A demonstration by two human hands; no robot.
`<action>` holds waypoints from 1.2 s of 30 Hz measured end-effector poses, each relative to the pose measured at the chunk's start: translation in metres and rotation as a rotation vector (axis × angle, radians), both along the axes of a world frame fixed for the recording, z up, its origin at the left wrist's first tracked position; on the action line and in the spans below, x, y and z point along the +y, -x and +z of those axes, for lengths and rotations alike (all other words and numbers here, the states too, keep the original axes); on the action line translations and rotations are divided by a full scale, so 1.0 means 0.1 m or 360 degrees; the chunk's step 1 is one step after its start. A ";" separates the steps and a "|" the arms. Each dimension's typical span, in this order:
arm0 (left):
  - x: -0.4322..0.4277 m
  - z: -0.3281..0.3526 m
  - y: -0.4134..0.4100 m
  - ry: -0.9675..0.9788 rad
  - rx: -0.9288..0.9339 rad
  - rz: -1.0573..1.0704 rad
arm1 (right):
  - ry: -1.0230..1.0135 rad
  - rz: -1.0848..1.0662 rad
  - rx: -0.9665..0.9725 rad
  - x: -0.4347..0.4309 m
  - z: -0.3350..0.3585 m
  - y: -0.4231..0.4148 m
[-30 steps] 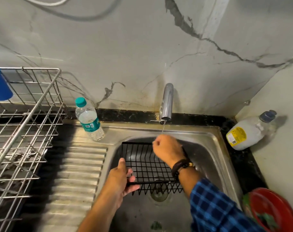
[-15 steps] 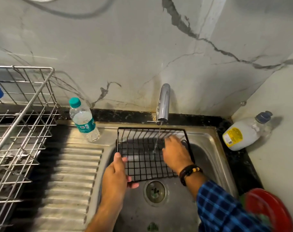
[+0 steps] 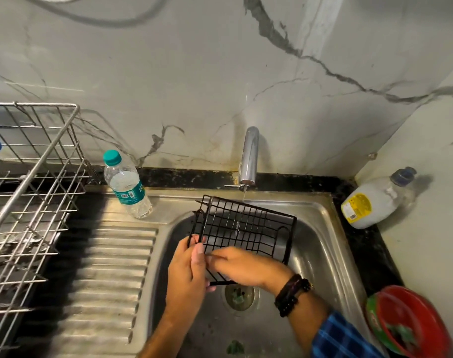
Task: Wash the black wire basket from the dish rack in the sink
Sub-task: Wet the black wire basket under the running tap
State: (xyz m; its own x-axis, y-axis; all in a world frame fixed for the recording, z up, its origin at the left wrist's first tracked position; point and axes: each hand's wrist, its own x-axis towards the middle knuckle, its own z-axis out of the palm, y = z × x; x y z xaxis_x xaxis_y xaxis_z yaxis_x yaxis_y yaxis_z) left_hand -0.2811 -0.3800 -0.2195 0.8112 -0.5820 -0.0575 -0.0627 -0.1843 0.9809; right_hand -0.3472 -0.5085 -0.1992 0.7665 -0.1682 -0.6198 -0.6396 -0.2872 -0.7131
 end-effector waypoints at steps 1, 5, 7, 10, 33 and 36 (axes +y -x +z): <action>-0.01 -0.02 0.01 0.0000 -0.0037 -0.0040 | 0.0112 -0.0133 -0.0091 -0.05 -0.01 0.01; 0.08 -0.10 -0.01 0.0077 -0.0190 -0.0164 | 0.1047 -0.1306 -0.0548 -0.32 0.07 0.32; 0.17 -0.15 -0.05 0.0111 -0.0293 -0.0222 | 0.1325 -0.1758 -0.0728 -0.57 0.14 0.52; 0.29 -0.13 -0.12 0.0170 -0.0668 -0.0378 | 0.0427 -0.1726 -0.0212 -1.10 -0.02 0.68; -0.25 0.00 -0.46 -0.0464 0.0797 0.0115 | 0.1148 -0.0894 0.0232 -0.82 0.13 0.30; -0.42 -0.02 -0.28 -0.0447 0.0806 0.0121 | 0.1479 -0.0656 0.0365 -0.50 0.23 0.06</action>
State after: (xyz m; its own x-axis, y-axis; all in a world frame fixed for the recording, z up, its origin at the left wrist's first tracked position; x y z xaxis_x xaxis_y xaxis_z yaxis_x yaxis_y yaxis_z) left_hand -0.2529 -0.4218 -0.2217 0.6813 -0.4292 -0.5930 0.4251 -0.4275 0.7978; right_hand -0.3532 -0.5590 -0.1759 0.4217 -0.8757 -0.2353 -0.9048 -0.3896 -0.1718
